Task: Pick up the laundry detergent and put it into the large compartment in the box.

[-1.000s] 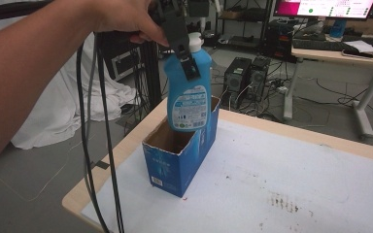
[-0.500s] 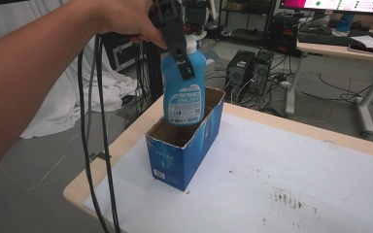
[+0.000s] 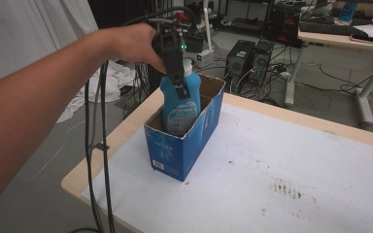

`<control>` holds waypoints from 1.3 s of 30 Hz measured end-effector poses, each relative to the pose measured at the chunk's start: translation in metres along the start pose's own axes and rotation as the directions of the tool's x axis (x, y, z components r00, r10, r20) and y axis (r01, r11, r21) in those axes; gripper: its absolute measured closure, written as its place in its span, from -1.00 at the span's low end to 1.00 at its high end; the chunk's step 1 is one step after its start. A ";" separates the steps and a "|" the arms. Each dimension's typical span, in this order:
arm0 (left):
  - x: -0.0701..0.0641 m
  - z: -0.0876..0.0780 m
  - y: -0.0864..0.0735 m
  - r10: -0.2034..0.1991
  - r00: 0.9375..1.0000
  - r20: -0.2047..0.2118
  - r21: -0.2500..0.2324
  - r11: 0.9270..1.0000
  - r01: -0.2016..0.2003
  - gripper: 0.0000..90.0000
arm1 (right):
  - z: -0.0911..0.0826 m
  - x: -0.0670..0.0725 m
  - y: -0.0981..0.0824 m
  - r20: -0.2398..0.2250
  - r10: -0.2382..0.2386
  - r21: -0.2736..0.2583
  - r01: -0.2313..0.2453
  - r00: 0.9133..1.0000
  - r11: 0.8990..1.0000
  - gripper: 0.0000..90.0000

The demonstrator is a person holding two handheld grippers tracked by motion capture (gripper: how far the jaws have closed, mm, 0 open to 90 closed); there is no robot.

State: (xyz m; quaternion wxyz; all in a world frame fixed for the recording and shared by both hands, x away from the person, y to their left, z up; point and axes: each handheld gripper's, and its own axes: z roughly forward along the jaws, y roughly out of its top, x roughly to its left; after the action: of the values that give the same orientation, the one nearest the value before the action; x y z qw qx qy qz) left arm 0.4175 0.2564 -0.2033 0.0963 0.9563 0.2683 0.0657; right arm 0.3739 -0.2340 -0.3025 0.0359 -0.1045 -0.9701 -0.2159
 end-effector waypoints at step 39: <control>-0.001 0.076 -0.011 -0.008 0.999 0.034 0.059 0.998 0.006 -0.17 | 0.012 -0.003 -0.008 -0.017 0.029 0.004 -0.029 0.999 1.000 -0.97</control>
State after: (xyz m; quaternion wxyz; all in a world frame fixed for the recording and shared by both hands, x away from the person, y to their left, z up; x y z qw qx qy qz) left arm 0.4245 0.2538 -0.2800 0.0731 0.9587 0.2719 0.0412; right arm 0.3750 -0.2366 -0.3173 0.0475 -0.1168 -0.9685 -0.2146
